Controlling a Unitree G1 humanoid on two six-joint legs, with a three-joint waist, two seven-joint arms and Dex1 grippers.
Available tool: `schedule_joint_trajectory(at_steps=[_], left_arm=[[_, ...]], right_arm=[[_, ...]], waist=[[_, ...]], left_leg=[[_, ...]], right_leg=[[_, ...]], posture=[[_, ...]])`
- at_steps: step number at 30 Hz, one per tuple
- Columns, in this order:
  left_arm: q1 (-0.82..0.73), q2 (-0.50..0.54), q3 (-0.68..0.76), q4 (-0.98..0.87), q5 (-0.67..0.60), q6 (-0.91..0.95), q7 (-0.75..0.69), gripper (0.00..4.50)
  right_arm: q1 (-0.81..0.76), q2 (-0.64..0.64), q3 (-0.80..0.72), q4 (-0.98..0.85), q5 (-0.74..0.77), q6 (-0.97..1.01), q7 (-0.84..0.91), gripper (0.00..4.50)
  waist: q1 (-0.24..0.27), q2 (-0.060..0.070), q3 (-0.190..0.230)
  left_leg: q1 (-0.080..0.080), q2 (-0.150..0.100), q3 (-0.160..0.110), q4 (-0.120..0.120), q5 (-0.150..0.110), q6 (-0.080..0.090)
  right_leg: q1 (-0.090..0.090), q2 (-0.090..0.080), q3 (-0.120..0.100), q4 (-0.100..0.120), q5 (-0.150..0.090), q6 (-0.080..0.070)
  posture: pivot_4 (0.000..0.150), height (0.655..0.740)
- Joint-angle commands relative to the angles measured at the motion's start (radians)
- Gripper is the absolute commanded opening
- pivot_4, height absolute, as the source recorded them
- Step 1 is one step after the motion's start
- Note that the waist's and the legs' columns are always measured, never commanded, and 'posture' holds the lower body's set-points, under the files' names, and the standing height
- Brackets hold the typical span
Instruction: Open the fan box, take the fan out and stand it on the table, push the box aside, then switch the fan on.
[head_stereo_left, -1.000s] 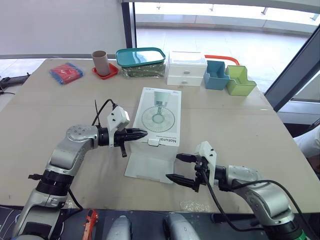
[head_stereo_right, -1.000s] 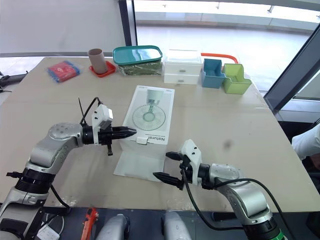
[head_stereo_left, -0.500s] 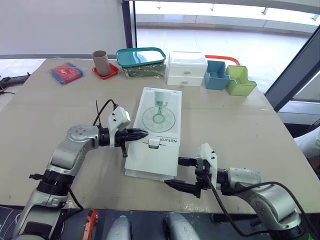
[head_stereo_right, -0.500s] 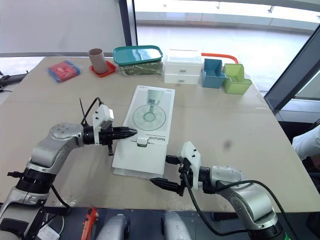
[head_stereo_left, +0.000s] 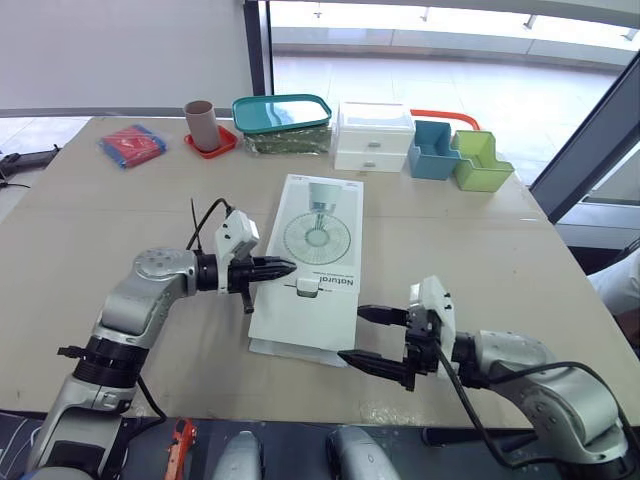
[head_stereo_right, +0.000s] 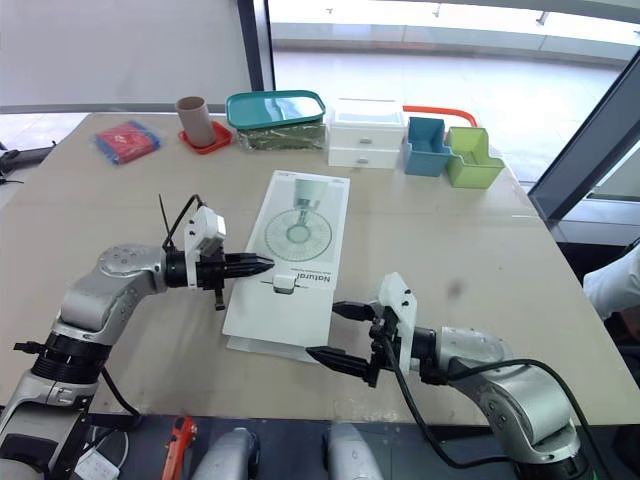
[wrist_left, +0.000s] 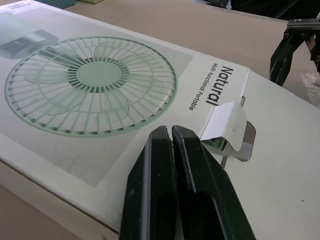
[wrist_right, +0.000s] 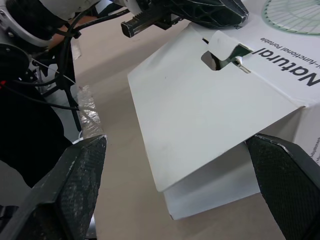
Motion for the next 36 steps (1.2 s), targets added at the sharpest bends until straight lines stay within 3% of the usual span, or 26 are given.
schedule_joint_trajectory(at_steps=[1, 17, 20, 22, 23, 25, 29, 36], left_arm=[[-0.001, 0.008, -0.007, 0.01, 0.003, 0.003, -0.01, 0.2], [-0.027, 0.006, -0.008, 0.061, 0.029, -0.051, -0.01, 0.2], [-0.047, 0.009, 0.016, 0.083, 0.012, -0.059, -0.017, 0.0], [-0.052, 0.011, 0.017, 0.092, 0.014, -0.07, -0.021, 0.0], [-0.056, 0.01, 0.023, 0.091, 0.008, -0.07, -0.022, 0.0], [-0.063, 0.005, 0.035, 0.09, -0.007, -0.062, -0.021, 0.0], [-0.07, 0.011, 0.043, 0.092, -0.014, -0.063, -0.029, 0.0], [-0.08, 0.018, 0.075, 0.089, -0.039, -0.057, -0.047, 0.0]], right_arm=[[-0.005, -0.004, -0.032, -0.048, 0.056, 0.011, -0.013, 4.5], [-0.033, -0.035, -0.063, -0.099, 0.177, 0.06, -0.063, 4.5], [-0.055, -0.037, -0.077, -0.106, 0.215, 0.072, -0.073, 3.76], [-0.067, -0.034, -0.089, -0.107, 0.256, 0.085, -0.086, 2.86], [-0.071, -0.038, -0.092, -0.111, 0.273, 0.093, -0.086, 2.14], [-0.075, -0.048, -0.09, -0.116, 0.279, 0.096, -0.082, 1.76], [-0.081, -0.056, -0.092, -0.117, 0.287, 0.096, -0.091, 0.1], [-0.084, -0.061, -0.089, -0.117, 0.279, 0.083, -0.101, 0.04]], waist=[[0.0, 0.0, 0.0], [0.001, 0.0, 0.0], [0.0, 0.0, 0.0], [0.0, 0.0, 0.001], [0.0, 0.0, 0.001], [0.0, 0.0, 0.001], [0.0, 0.0, 0.001], [0.0, -0.001, 0.001]], left_leg=[[0.0, 0.0, 0.0, 0.0, 0.0, 0.0], [0.0, 0.0, 0.0, 0.0, 0.0, 0.0], [0.0, 0.0, 0.0, 0.0, 0.0, 0.0], [0.0, 0.0, 0.0, 0.0, 0.0, 0.0], [0.0, 0.0, 0.0, 0.0, 0.0, 0.0], [-0.001, 0.0, 0.0, 0.0, 0.0, 0.0], [-0.002, 0.0, 0.0, 0.0, 0.0, 0.0], [-0.003, 0.0, 0.0, 0.0, 0.0, 0.0]], right_leg=[[0.0, 0.0, 0.0, 0.0, 0.0, 0.0], [0.0, 0.0, 0.0, 0.0, 0.0, 0.0], [0.0, 0.0, 0.0, 0.0, 0.0, 0.0], [0.0, 0.0, 0.0, 0.0, 0.0, 0.0], [0.0, 0.0, 0.0, 0.0, 0.0, 0.0], [-0.001, 0.0, 0.0, 0.0, 0.0, 0.0], [-0.002, 0.0, 0.0, 0.0, 0.0, 0.0], [-0.003, 0.0, 0.0, 0.0, 0.0, 0.0]], posture=[[0.15, 0.74], [0.15, 0.74], [0.15, 0.74], [0.15, 0.74], [0.15, 0.74], [0.15, 0.74], [0.15, 0.74], [0.15, 0.74]])
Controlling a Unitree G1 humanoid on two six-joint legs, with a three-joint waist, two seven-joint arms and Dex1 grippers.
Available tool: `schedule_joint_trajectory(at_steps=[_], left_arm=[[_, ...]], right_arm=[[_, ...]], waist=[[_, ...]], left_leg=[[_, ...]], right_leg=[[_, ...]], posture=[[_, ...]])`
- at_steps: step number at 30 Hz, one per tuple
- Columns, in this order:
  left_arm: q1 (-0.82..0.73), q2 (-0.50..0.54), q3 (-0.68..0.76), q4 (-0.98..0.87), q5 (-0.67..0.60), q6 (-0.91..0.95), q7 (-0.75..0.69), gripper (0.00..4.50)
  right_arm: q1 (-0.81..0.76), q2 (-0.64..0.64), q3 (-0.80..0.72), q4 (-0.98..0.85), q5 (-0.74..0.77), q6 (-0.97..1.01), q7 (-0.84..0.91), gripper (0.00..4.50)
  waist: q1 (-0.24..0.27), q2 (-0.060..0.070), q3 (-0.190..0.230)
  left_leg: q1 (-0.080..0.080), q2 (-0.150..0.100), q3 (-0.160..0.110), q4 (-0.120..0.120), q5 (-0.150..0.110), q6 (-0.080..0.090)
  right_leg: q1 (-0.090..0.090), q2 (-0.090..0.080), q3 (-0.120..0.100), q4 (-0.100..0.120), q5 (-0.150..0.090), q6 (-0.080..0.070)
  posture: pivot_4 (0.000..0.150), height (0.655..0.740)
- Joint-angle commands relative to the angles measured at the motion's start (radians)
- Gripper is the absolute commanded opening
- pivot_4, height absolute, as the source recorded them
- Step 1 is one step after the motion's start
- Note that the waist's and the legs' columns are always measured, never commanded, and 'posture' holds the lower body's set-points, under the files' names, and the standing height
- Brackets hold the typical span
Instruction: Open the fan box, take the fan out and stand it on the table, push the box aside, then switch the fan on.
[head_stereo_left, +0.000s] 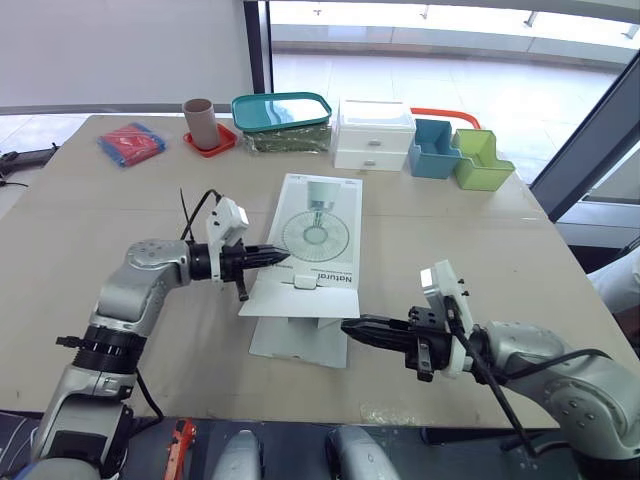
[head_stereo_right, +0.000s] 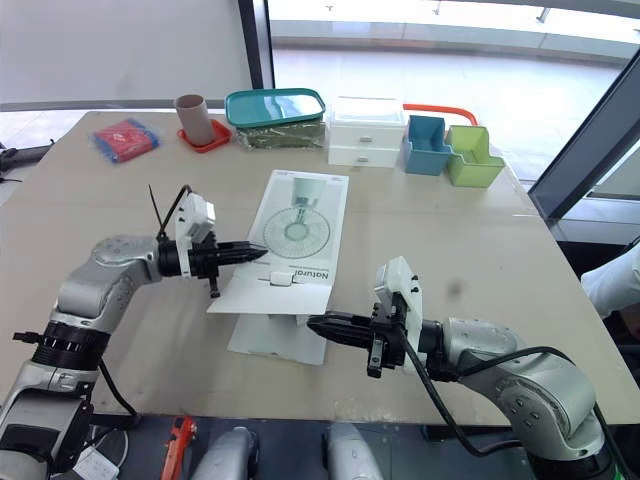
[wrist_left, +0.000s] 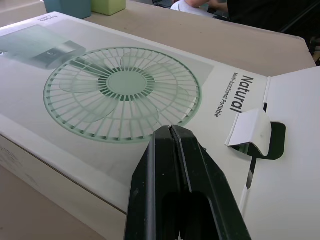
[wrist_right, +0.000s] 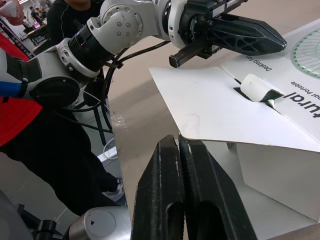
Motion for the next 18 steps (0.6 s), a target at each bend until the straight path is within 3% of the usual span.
schedule_joint_trajectory(at_steps=[1, 8, 18], left_arm=[[-0.021, 0.024, 0.046, -0.01, -0.022, -0.018, -0.017, 0.0], [-0.038, 0.046, 0.083, 0.026, -0.023, -0.079, -0.048, 0.0], [-0.046, 0.048, 0.113, 0.024, -0.043, -0.131, -0.07, 0.0]], right_arm=[[-0.019, -0.012, -0.02, -0.044, 0.022, -0.016, -0.006, 0.04], [-0.069, -0.001, -0.01, -0.039, 0.003, -0.031, -0.031, 0.04], [-0.159, 0.048, 0.054, 0.055, -0.206, -0.156, -0.065, 0.04]], waist=[[0.0, 0.0, 0.0], [0.0, 0.0, 0.0], [0.0, -0.001, 0.001]], left_leg=[[0.0, 0.0, 0.0, 0.0, 0.0, 0.0], [-0.001, 0.0, 0.0, 0.0, 0.0, 0.0], [-0.001, 0.0, 0.0, 0.0, 0.0, 0.0]], right_leg=[[0.0, 0.0, 0.0, 0.0, 0.0, 0.0], [-0.001, 0.0, 0.0, 0.0, 0.0, 0.0], [-0.001, 0.0, 0.0, 0.0, 0.001, -0.001]], posture=[[0.15, 0.74], [0.15, 0.74], [0.15, 0.74]])
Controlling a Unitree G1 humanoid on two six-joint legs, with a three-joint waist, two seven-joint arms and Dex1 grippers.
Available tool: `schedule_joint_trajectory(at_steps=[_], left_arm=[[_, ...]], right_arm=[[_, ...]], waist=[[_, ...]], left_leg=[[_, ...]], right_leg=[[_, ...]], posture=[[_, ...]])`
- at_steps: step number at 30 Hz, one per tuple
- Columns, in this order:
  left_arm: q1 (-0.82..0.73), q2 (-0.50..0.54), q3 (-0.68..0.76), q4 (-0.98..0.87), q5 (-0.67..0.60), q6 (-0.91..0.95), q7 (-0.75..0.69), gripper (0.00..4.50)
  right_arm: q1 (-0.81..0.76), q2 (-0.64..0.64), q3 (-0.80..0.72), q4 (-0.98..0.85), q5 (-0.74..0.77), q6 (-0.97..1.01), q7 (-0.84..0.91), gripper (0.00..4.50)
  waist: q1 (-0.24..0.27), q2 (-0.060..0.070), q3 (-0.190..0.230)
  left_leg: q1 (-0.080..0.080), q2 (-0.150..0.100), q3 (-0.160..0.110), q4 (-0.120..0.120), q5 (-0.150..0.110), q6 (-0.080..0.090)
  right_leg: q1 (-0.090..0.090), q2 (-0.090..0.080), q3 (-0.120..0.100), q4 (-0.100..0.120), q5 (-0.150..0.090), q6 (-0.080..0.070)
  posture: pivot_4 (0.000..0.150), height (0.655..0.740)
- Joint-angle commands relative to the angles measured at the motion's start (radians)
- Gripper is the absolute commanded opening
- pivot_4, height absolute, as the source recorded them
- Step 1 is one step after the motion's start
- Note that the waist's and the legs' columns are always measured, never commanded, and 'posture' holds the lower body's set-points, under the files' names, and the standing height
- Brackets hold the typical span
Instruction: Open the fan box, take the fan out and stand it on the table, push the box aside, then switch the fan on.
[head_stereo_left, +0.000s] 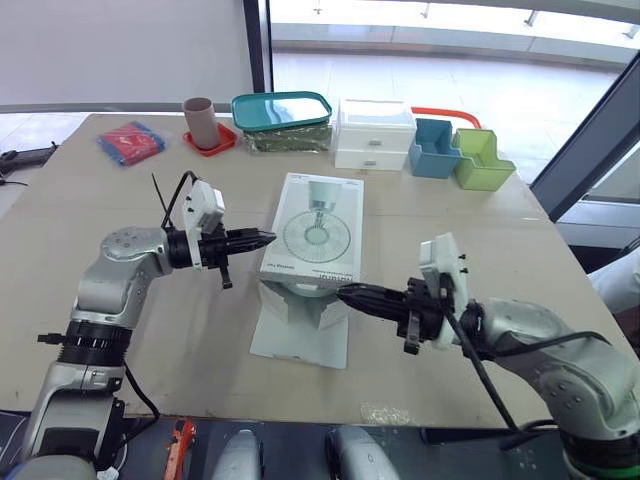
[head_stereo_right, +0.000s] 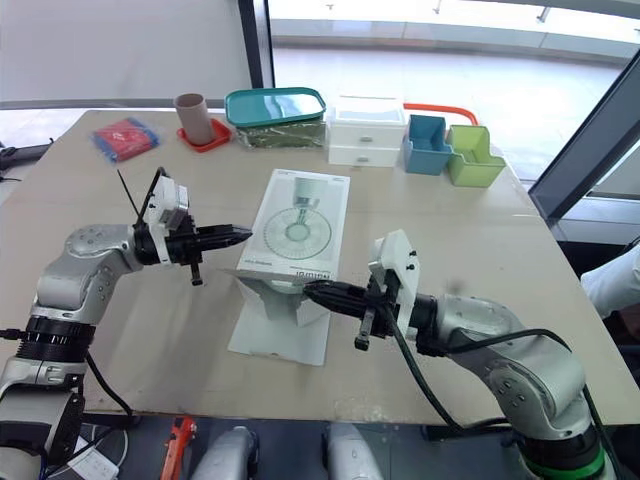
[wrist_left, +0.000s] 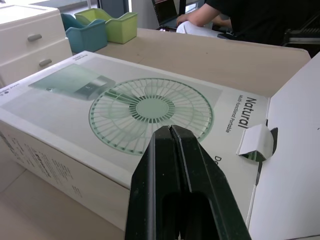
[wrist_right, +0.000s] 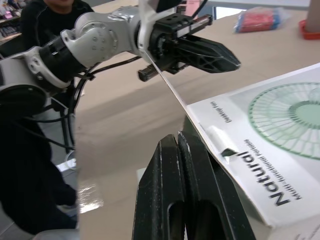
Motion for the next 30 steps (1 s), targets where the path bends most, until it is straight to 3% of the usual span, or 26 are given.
schedule_joint_trajectory(at_steps=[1, 20, 30], left_arm=[[-0.031, 0.018, 0.046, -0.012, -0.022, -0.038, -0.015, 0.0], [-0.065, 0.008, 0.089, -0.079, -0.109, 0.011, 0.024, 0.0], [-0.01, -0.007, -0.025, -0.075, 0.003, -0.036, 0.024, 0.0]], right_arm=[[-0.025, 0.007, 0.006, 0.021, -0.064, -0.063, 0.007, 0.04], [-0.095, 0.103, 0.137, 0.224, -0.392, -0.203, -0.03, 0.04], [-0.088, 0.123, 0.135, 0.215, -0.419, -0.177, -0.038, 0.04]], waist=[[0.0, 0.0, 0.0], [0.0, 0.0, 0.0], [0.0, 0.0, 0.0]], left_leg=[[0.0, 0.0, 0.0, 0.0, 0.0, 0.0], [0.0, 0.0, 0.0, 0.0, 0.0, 0.0], [0.0, 0.0, 0.0, 0.0, 0.0, 0.0]], right_leg=[[0.0, 0.0, 0.0, 0.0, 0.001, -0.001], [0.0, 0.0, 0.0, 0.0, 0.003, -0.006], [0.0, 0.0, 0.0, 0.0, 0.003, -0.006]], posture=[[0.15, 0.74], [0.15, 0.74], [0.15, 0.74]])
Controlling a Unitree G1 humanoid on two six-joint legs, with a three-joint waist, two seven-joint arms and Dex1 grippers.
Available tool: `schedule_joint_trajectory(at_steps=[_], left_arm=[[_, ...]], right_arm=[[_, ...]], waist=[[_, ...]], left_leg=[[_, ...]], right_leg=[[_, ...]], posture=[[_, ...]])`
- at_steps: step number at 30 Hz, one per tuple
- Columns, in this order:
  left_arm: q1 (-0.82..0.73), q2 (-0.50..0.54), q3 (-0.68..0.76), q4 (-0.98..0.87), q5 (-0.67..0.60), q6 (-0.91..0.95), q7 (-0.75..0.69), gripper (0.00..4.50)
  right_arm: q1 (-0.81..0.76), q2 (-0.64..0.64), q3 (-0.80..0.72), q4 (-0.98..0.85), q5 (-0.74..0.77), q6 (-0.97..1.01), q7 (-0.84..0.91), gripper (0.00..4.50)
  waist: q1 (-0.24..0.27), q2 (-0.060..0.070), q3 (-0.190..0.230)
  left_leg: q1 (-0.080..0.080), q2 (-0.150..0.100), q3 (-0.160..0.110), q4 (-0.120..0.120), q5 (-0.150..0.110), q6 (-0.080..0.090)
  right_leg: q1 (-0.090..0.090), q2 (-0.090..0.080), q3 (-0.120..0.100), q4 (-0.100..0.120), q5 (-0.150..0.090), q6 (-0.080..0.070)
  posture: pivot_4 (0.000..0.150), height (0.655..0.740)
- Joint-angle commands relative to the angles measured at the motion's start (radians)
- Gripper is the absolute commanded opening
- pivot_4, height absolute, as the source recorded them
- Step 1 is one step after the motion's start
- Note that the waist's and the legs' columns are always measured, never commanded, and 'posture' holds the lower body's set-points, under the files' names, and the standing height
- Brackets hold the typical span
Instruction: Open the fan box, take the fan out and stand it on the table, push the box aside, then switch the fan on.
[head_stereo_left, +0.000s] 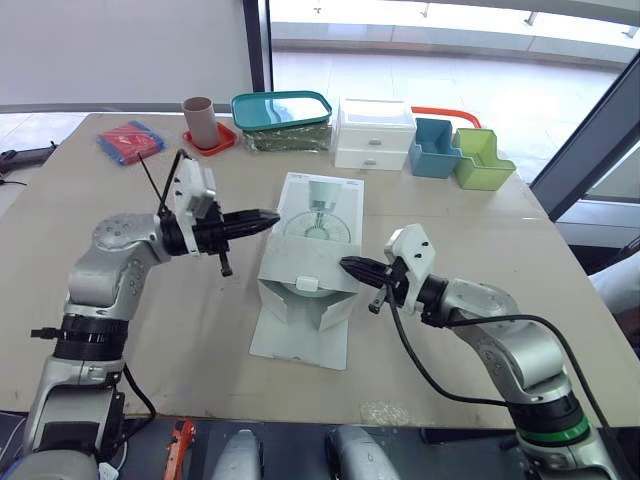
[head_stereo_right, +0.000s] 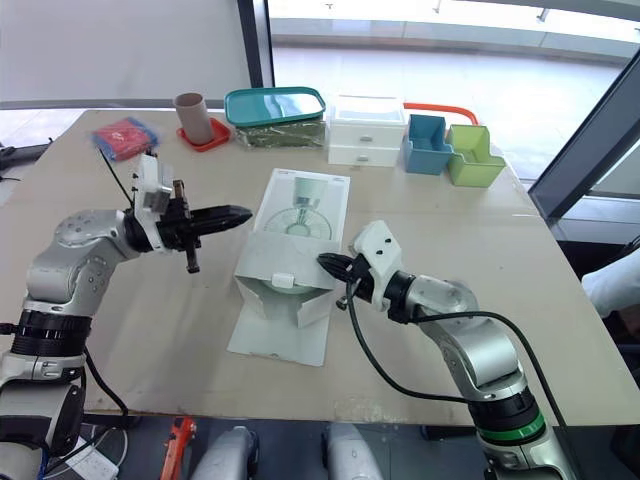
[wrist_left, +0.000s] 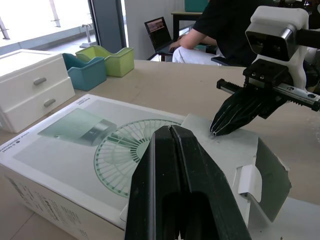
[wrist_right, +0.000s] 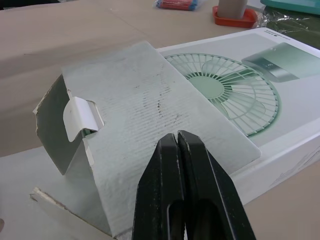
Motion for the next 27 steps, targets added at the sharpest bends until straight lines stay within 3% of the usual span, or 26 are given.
schedule_joint_trajectory(at_steps=[1, 13, 18, 22, 27], left_arm=[[0.011, -0.01, -0.041, -0.019, 0.048, -0.028, 0.016, 0.0], [0.037, -0.036, -0.117, 0.023, 0.122, 0.026, 0.043, 0.0], [0.05, -0.023, -0.139, 0.026, 0.147, 0.027, 0.029, 0.0], [0.045, -0.034, -0.131, 0.032, 0.134, 0.046, 0.037, 0.0], [0.046, -0.037, -0.15, 0.034, 0.15, 0.038, 0.035, 0.0]], right_arm=[[-0.007, 0.006, -0.01, -0.027, -0.003, -0.004, 0.005, 0.04], [-0.015, 0.006, -0.024, -0.046, -0.008, -0.006, 0.006, 0.04], [-0.026, 0.01, -0.061, -0.12, 0.092, 0.007, 0.067, 0.04], [-0.041, -0.029, -0.02, -0.189, 0.137, 0.091, 0.107, 0.04], [-0.112, -0.021, 0.078, -0.207, 0.079, 0.243, 0.008, 0.04]], waist=[[0.0, 0.0, 0.0], [-0.001, 0.0, 0.0], [-0.001, 0.0, 0.0], [0.0, 0.0, 0.0], [-0.001, 0.0, 0.0]], left_leg=[[0.0, 0.0, 0.0, 0.0, 0.0, 0.0], [0.0, 0.0, 0.0, 0.0, 0.0, 0.0], [0.0, 0.0, 0.0, 0.0, 0.0, 0.0], [0.0, 0.0, 0.0, 0.0, 0.0, 0.0], [0.001, 0.0, 0.0, 0.0, 0.0, 0.0]], right_leg=[[0.0, 0.0, 0.0, 0.0, 0.0, 0.0], [0.0, 0.0, 0.0, 0.0, 0.0, 0.0], [0.0, 0.0, 0.0, 0.0, 0.0, 0.0], [0.001, 0.0, 0.0, 0.0, 0.0, 0.0], [0.001, 0.0, 0.0, 0.0, 0.0, 0.0]], posture=[[0.15, 0.74], [0.15, 0.74], [0.15, 0.74], [0.15, 0.74], [0.15, 0.74]])
